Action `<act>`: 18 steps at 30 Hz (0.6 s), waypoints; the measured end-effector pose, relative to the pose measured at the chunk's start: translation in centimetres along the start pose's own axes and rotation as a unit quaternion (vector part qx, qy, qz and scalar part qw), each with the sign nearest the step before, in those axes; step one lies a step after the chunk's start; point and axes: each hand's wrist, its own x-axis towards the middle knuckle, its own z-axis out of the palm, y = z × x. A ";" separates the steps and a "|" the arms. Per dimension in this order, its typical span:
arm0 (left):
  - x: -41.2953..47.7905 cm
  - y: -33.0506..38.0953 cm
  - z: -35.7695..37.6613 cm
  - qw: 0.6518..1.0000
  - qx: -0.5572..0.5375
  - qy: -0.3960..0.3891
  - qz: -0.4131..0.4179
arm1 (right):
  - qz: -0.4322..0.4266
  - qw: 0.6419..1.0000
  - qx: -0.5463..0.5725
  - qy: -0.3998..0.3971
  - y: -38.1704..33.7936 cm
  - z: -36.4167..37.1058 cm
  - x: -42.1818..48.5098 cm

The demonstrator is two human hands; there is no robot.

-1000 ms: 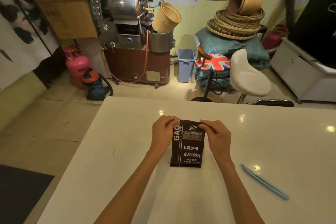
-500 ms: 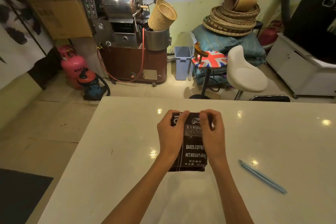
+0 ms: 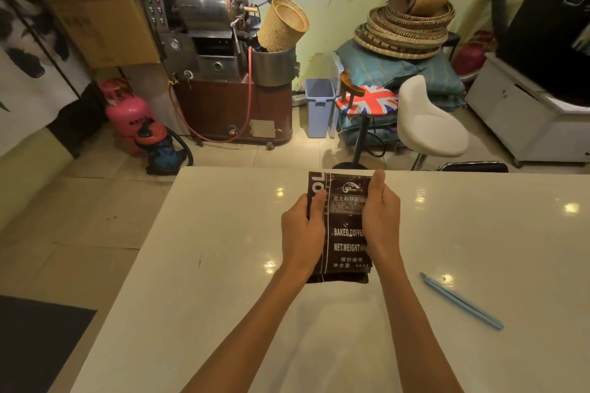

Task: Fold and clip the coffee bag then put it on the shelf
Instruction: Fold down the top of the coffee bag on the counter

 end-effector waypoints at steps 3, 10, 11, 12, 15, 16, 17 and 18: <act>1.1 0.4 -0.5 1.000 -0.004 0.028 -0.007 | -0.014 0.995 -0.031 -0.091 0.5 -0.4 -1.7; 0.5 0.2 0.0 0.998 -0.032 -0.035 -0.034 | -0.074 0.993 -0.090 0.009 1.6 -0.3 -2.1; 0.3 0.1 0.2 0.999 -0.014 -0.037 -0.033 | -0.074 0.993 -0.095 0.012 1.5 -0.2 -1.9; 0.3 -0.1 0.3 0.999 0.000 -0.030 -0.029 | -0.071 0.992 -0.100 0.012 1.7 -0.1 -1.7; 0.9 -0.5 0.0 0.999 0.042 0.007 -0.018 | 0.000 0.998 -0.051 -0.030 2.3 0.3 -1.3; 1.2 -0.7 -0.2 0.998 0.052 0.013 -0.019 | 0.033 0.998 -0.021 -0.053 2.6 0.4 -1.4; 1.5 -1.0 -0.3 0.998 0.057 0.013 -0.024 | 0.050 0.996 -0.002 -0.073 2.8 0.5 -1.8; 1.8 -1.4 -0.5 0.998 0.059 0.009 -0.028 | 0.041 0.996 -0.009 -0.085 3.2 0.6 -2.3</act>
